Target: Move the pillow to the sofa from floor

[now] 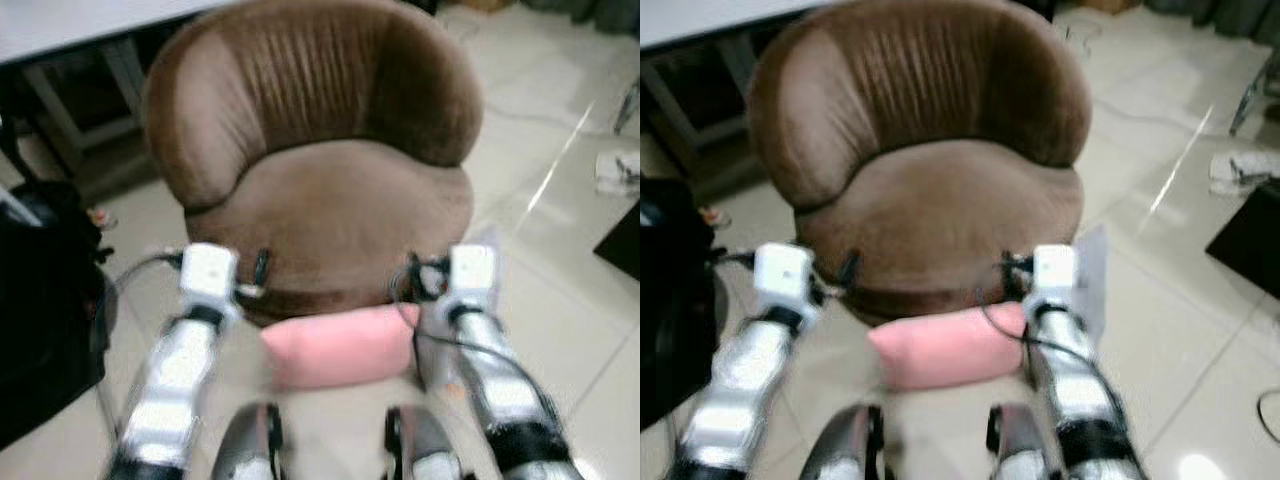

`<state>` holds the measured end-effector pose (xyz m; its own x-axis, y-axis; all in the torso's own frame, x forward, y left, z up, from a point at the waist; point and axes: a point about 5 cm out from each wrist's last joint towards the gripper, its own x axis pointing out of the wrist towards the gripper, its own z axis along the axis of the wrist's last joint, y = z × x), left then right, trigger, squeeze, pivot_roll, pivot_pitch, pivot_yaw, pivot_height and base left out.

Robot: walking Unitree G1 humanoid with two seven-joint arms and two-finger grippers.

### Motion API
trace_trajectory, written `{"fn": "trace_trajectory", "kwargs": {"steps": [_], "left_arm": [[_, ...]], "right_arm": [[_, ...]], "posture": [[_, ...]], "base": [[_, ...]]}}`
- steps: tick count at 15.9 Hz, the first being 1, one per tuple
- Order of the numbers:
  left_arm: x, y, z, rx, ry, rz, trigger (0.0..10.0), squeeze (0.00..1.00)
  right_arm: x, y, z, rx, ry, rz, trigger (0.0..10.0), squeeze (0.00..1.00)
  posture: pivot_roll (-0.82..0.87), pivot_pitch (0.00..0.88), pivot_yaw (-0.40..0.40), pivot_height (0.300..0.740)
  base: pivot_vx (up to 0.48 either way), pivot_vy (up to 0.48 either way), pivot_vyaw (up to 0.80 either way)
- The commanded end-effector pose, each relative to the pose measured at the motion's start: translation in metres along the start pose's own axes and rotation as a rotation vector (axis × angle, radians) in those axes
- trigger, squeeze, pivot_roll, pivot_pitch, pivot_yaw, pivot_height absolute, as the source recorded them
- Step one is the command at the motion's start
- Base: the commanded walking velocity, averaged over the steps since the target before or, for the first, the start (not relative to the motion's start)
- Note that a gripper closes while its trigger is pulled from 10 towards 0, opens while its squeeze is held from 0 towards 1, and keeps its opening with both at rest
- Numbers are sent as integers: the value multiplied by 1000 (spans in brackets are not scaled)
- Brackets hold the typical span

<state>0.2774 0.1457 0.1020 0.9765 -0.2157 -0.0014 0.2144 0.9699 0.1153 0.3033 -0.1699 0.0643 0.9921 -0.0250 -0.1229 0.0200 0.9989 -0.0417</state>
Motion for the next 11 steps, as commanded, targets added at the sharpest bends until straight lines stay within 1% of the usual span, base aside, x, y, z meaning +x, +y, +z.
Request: {"fn": "trace_trajectory", "kwargs": {"steps": [1,2,5,7,11], "left_arm": [[-3,8,-2,22,10,20,10000,0],[-4,8,-1,18,-2,24,10000,0],[-3,14,5,35,-30,57,10000,0],[-2,14,6,32,-32,62,10000,0],[-3,14,3,32,-19,66,10000,0]], "right_arm": [[2,5,7,6,-25,16,10000,0],[2,6,7,3,-22,32,10000,0],[3,7,7,-4,-14,49,10000,0],[4,7,7,-5,-9,52,10000,0],[4,6,7,-2,-6,51,10000,0]], "posture": [[4,81,31,626],[4,78,25,626],[7,79,15,626],[7,81,12,622],[5,83,12,582]], "base": [[315,0,0],[251,0,0],[0,0,0],[0,0,0],[0,0,0]]}}
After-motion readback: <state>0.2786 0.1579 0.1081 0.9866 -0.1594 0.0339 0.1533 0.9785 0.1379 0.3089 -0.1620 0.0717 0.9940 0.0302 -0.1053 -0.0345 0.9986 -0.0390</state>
